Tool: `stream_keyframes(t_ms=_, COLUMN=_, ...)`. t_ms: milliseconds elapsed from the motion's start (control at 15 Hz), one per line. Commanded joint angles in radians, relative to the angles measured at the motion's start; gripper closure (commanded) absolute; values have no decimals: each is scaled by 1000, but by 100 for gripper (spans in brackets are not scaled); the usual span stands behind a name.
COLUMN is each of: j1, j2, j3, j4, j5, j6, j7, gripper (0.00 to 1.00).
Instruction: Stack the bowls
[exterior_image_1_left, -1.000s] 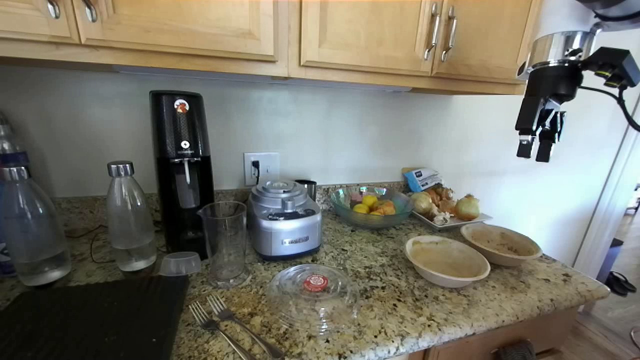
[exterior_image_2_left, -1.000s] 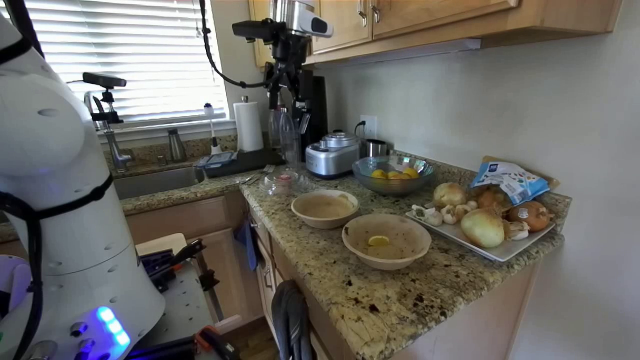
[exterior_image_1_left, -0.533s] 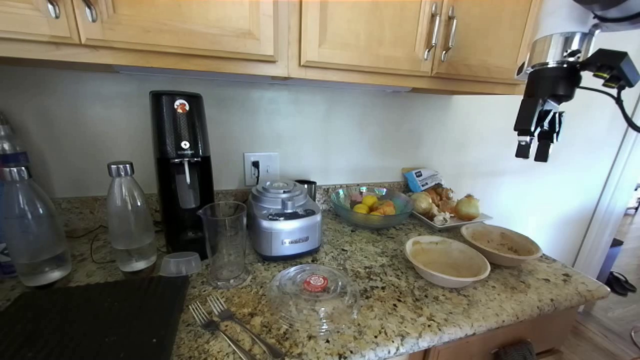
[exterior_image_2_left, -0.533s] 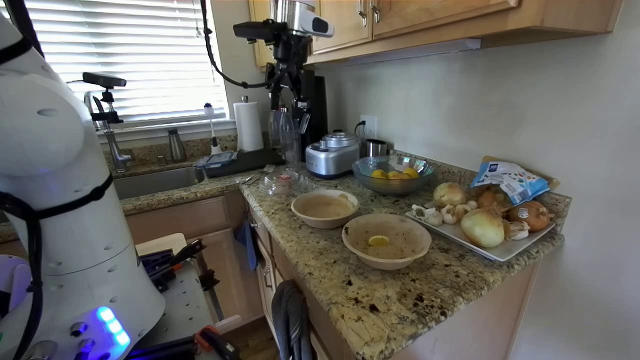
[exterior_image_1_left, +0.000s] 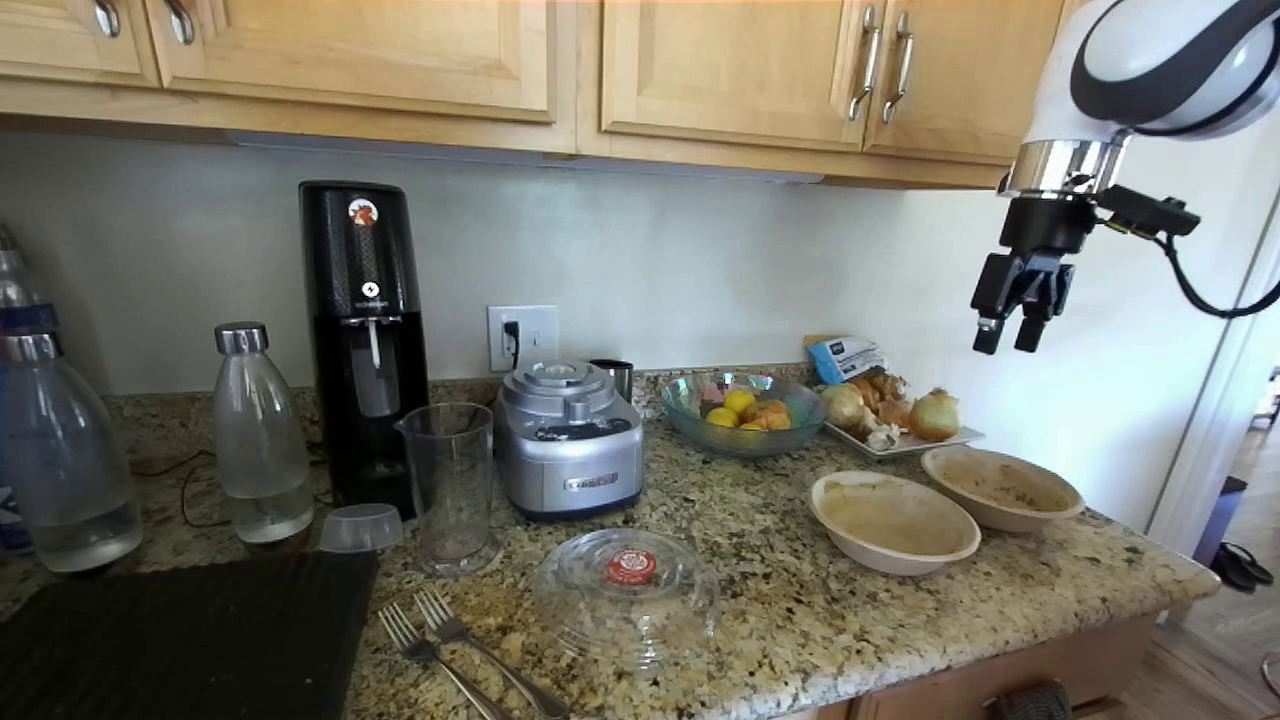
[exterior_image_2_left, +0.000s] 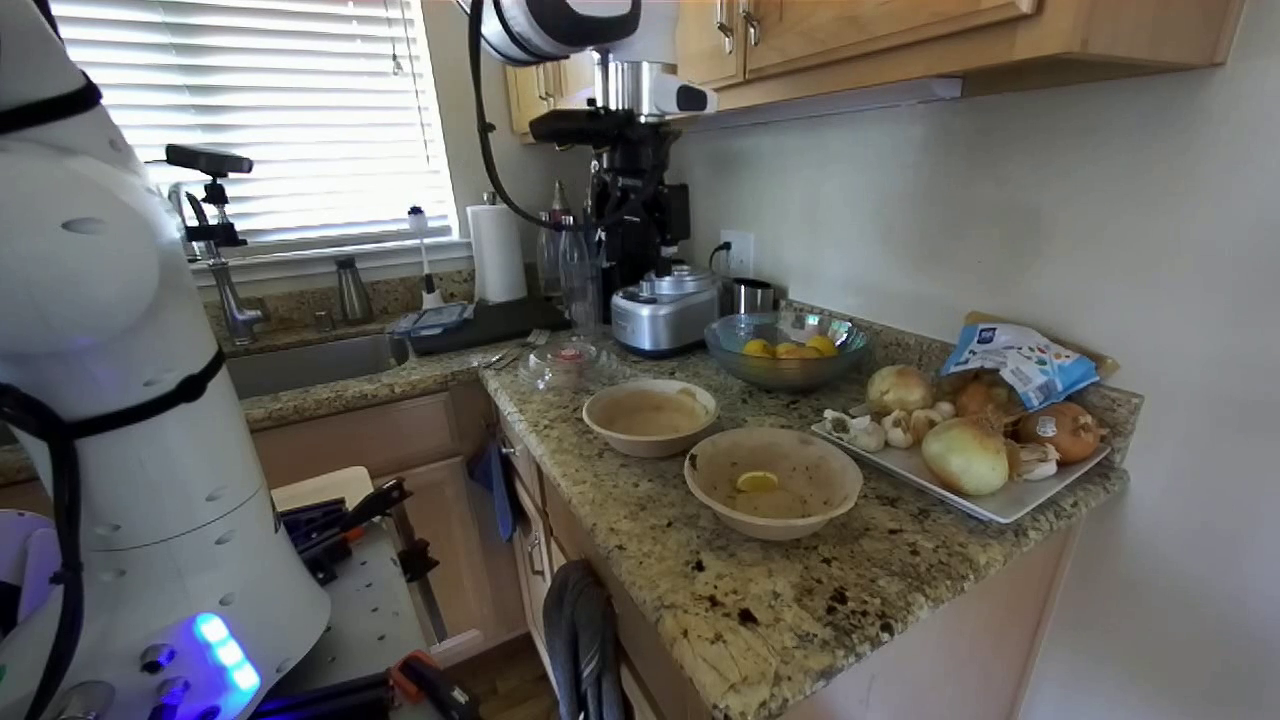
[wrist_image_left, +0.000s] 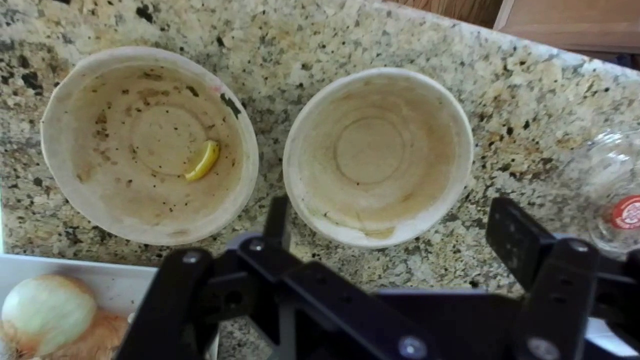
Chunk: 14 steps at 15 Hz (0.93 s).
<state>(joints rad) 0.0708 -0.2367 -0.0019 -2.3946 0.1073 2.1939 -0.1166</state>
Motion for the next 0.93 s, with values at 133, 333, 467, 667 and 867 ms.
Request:
stream_keyframes(t_ms=133, j1=-41, j2=150, j3=-16, j4=51, j5=-20, j6=99, j7=-20, gripper=0)
stream_keyframes(t_ms=333, j1=-42, j2=147, j3=-7, j4=44, j5=-8, j6=82, j7=-6, gripper=0)
stream_keyframes(t_ms=467, j1=-42, j2=160, j3=-6, j4=56, j5=-8, j6=82, j7=-6, gripper=0)
stream_keyframes(t_ms=667, j1=-42, j2=161, j3=-6, j4=60, j5=-8, j6=82, j7=-6, gripper=0)
stream_keyframes(t_ms=867, j1=-61, j2=217, j3=-25, j4=84, j5=-10, j6=65, j7=-32, gripper=0)
